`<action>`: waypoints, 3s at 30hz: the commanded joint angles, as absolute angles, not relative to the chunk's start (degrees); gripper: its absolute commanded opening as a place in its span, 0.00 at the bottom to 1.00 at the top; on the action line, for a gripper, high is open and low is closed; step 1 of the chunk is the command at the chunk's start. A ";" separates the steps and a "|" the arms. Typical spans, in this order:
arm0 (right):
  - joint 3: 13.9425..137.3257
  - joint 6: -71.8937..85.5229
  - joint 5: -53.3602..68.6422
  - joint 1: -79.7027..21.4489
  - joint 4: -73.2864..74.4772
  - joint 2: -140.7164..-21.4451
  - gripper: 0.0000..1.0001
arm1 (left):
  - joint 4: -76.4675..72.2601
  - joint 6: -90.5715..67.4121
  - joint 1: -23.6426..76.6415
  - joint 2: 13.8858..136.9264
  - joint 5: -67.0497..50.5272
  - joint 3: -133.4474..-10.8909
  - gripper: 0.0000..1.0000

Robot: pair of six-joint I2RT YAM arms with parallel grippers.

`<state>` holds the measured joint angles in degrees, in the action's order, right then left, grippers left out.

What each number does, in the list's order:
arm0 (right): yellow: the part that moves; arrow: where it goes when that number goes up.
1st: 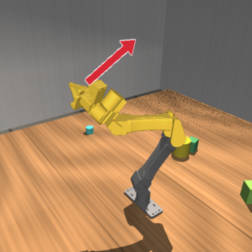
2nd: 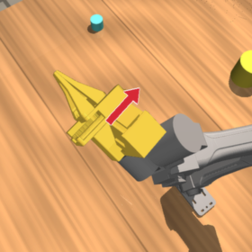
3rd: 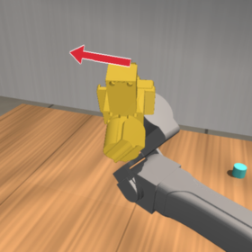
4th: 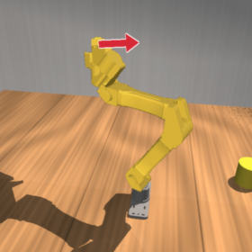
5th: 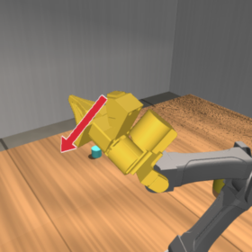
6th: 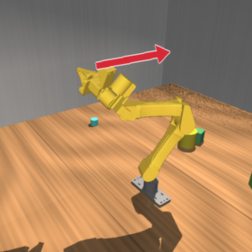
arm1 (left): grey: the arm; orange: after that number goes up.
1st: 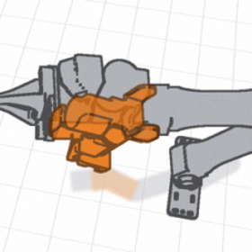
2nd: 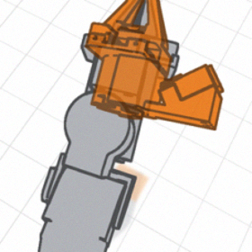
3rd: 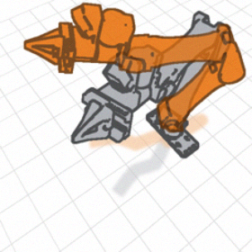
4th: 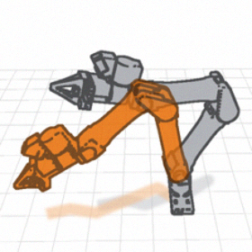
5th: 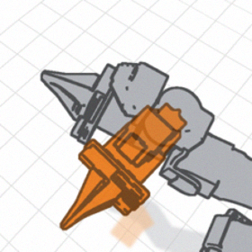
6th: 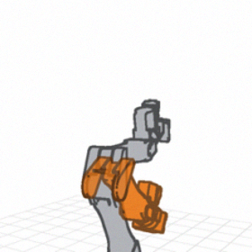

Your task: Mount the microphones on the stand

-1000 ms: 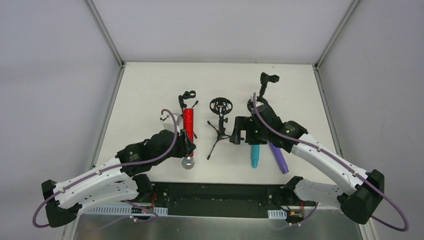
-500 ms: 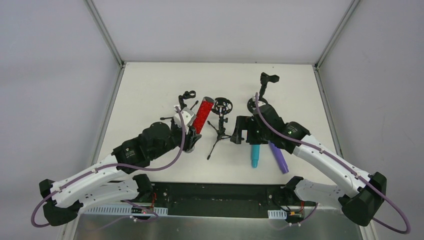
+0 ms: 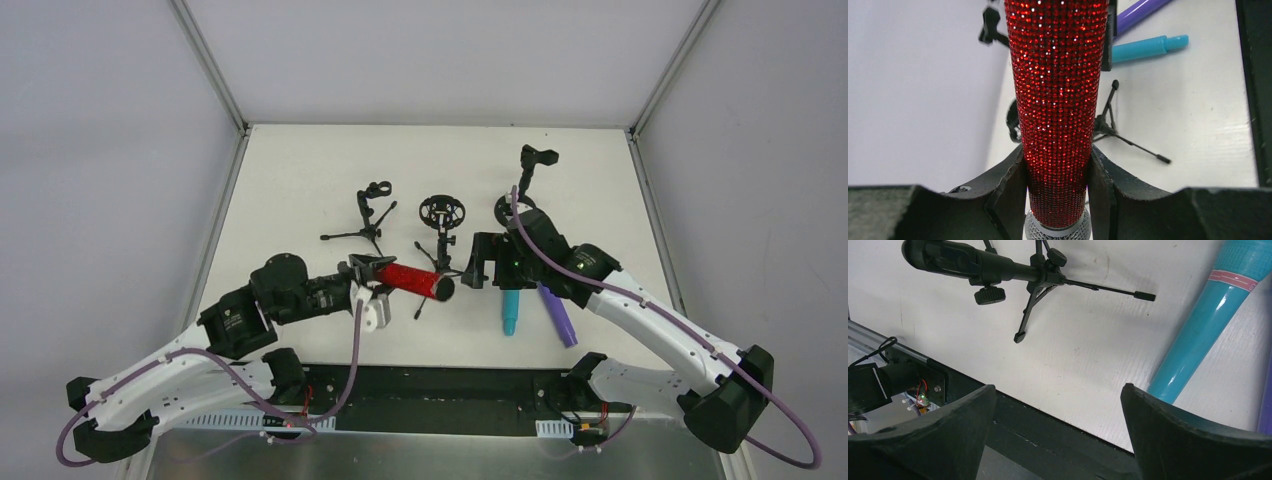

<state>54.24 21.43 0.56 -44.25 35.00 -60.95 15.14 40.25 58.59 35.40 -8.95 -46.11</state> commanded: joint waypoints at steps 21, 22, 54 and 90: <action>63.31 14.99 15.26 -42.12 37.21 -58.68 0.99 | 21.40 112.80 59.19 37.85 -1.19 -49.70 0.00; 63.94 14.11 17.29 -42.17 37.18 -58.43 0.99 | 22.33 114.21 59.18 38.10 -0.41 -49.96 0.00; 66.25 17.85 42.95 -49.20 8.39 -66.40 0.94 | 29.10 118.92 70.02 45.00 8.92 -58.70 0.00; 55.28 29.34 40.20 -53.94 -15.57 -70.62 0.38 | 28.99 115.64 71.90 44.86 10.57 -58.72 0.00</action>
